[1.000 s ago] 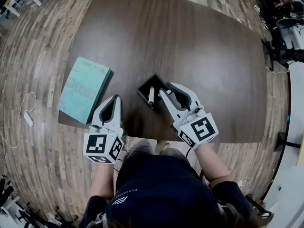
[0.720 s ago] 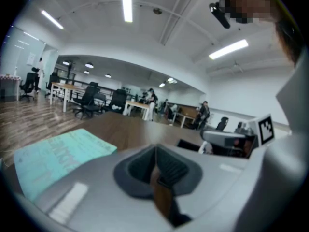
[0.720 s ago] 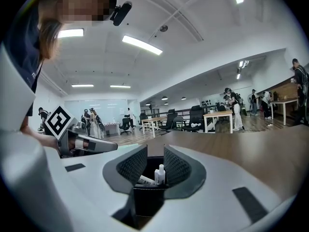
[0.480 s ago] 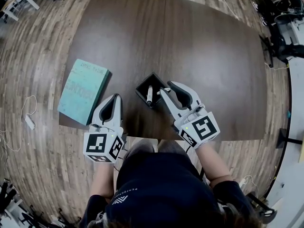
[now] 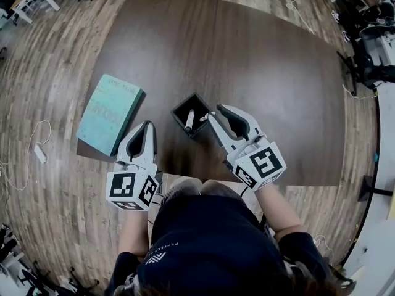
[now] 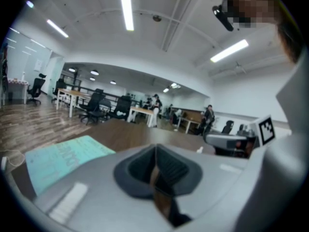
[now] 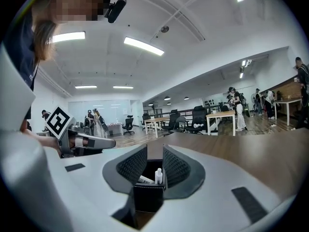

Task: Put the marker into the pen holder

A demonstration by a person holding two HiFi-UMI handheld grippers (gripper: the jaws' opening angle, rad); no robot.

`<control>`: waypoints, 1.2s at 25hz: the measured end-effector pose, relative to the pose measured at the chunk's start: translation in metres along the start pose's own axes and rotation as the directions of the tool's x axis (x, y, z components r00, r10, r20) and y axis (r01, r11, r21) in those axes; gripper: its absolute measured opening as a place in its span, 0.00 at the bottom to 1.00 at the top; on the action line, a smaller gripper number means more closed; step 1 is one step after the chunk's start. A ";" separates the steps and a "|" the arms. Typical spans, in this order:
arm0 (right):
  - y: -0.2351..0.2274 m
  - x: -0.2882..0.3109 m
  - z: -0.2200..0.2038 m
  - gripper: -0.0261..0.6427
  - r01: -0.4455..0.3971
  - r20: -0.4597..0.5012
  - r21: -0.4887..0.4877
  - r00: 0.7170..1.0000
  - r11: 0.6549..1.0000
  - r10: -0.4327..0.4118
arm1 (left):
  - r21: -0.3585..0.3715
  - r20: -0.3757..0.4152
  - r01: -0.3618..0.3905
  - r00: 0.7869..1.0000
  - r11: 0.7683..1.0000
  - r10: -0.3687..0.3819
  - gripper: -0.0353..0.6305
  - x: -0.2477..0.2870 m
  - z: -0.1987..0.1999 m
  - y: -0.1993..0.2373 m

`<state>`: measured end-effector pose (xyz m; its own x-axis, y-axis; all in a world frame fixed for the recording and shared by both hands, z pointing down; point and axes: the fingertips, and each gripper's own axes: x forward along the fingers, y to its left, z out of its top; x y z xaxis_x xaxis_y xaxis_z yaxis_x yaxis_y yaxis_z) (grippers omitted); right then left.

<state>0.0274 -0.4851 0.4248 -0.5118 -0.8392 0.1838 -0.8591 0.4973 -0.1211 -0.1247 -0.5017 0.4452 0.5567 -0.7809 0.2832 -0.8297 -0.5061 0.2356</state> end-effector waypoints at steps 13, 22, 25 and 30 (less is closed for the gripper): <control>-0.003 -0.025 -0.010 0.11 -0.011 -0.043 0.063 0.999 0.998 0.014 | 0.004 0.035 -0.038 0.999 0.999 0.038 0.07 -0.018 0.005 -0.022; 0.000 -0.036 -0.015 0.04 -0.025 -0.079 0.063 0.996 0.998 0.030 | -0.006 0.055 -0.065 0.996 0.998 0.065 0.07 -0.033 0.003 -0.032; 0.002 -0.038 -0.016 0.04 -0.030 -0.096 0.058 0.995 0.998 0.035 | -0.006 0.062 -0.076 0.995 0.997 0.076 0.07 -0.037 0.005 -0.033; 0.005 -0.044 -0.019 0.04 -0.043 -0.101 0.068 0.994 0.997 0.050 | 0.003 0.064 -0.083 0.994 0.997 0.083 0.07 -0.045 0.002 -0.039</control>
<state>0.0455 -0.4420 0.4347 -0.5522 -0.7870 0.2753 -0.8337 0.5169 -0.1946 -0.1179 -0.4475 0.4217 0.4821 -0.8422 0.2416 -0.8734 -0.4401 0.2085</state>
